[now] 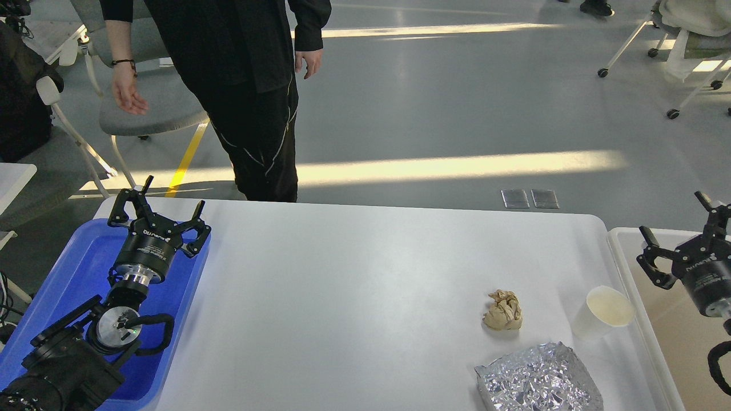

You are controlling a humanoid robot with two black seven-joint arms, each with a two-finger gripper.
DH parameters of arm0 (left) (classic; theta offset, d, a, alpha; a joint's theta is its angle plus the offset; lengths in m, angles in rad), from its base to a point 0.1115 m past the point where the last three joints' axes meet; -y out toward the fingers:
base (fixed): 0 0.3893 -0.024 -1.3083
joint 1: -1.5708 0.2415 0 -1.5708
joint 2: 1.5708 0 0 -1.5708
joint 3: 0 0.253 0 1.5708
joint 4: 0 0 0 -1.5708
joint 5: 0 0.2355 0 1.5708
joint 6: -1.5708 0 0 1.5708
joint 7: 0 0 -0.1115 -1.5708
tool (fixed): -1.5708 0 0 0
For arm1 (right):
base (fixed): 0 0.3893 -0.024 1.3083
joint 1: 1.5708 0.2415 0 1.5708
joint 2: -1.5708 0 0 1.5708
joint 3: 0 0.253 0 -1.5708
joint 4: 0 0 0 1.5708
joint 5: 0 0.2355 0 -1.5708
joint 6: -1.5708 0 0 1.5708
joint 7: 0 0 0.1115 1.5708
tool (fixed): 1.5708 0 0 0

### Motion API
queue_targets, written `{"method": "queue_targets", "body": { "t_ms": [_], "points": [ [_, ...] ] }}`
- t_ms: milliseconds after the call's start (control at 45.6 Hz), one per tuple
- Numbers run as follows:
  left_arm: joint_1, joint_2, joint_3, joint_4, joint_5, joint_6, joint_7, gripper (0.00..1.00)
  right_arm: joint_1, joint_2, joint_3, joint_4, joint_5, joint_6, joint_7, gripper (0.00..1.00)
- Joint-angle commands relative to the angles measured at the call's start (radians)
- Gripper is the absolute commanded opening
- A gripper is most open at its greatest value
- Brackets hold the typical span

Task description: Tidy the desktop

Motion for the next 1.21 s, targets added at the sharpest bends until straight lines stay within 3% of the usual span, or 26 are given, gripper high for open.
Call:
{"method": "queue_targets", "body": {
  "t_ms": [0, 1184],
  "points": [
    [0.003, 0.000, 0.000, 0.000, 0.000, 0.000, 0.002, 1.00, -0.003, -0.005, -0.002, -0.001, 0.000, 0.000, 0.002, 1.00],
    [0.000, 0.000, 0.000, 0.000, 0.001, -0.002, 0.000, 1.00, -0.074, -0.001, 0.115, 0.004, 0.016, 0.000, 0.005, 1.00]
  ]
}}
